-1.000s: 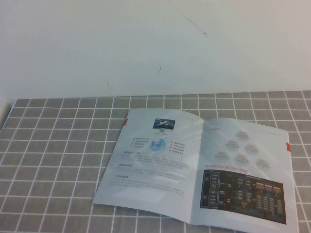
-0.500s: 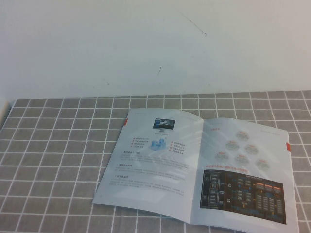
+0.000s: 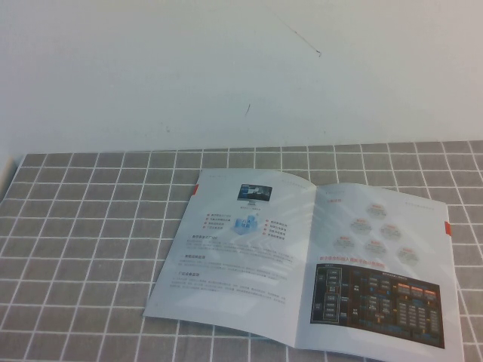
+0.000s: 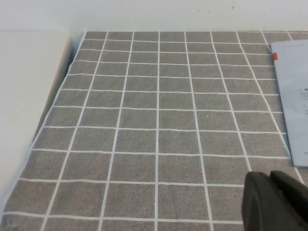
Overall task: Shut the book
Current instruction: 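Close the open booklet and leave it lying on the table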
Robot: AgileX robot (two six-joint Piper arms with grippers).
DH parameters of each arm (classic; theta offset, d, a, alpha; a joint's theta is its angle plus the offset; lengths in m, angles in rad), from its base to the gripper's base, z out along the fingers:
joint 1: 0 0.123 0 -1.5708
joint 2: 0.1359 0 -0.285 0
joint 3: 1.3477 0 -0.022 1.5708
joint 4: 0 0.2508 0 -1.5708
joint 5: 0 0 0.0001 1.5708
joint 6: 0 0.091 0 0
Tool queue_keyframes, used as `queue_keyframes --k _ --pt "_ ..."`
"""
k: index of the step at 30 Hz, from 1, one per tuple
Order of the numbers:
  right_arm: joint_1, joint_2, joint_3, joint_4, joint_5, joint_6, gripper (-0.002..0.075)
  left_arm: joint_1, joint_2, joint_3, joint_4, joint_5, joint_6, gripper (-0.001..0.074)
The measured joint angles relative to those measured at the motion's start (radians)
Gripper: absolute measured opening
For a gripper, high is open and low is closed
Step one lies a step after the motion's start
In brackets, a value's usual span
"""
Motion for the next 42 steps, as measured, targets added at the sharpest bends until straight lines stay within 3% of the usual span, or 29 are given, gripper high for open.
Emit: queue_keyframes --k 28,32,42 --pt "0.0 0.0 0.006 -0.002 -0.048 0.0 -0.0001 0.0 0.0 0.006 0.017 -0.036 0.004 -0.0004" --pt "0.0 0.0 0.008 -0.005 -0.24 0.0 -0.0001 0.0 0.0 0.01 0.042 -0.173 0.004 -0.0004" --pt "0.0 0.0 0.008 -0.008 -1.1 0.0 -0.0001 0.0 0.0 0.01 0.052 -0.821 0.004 -0.0004"
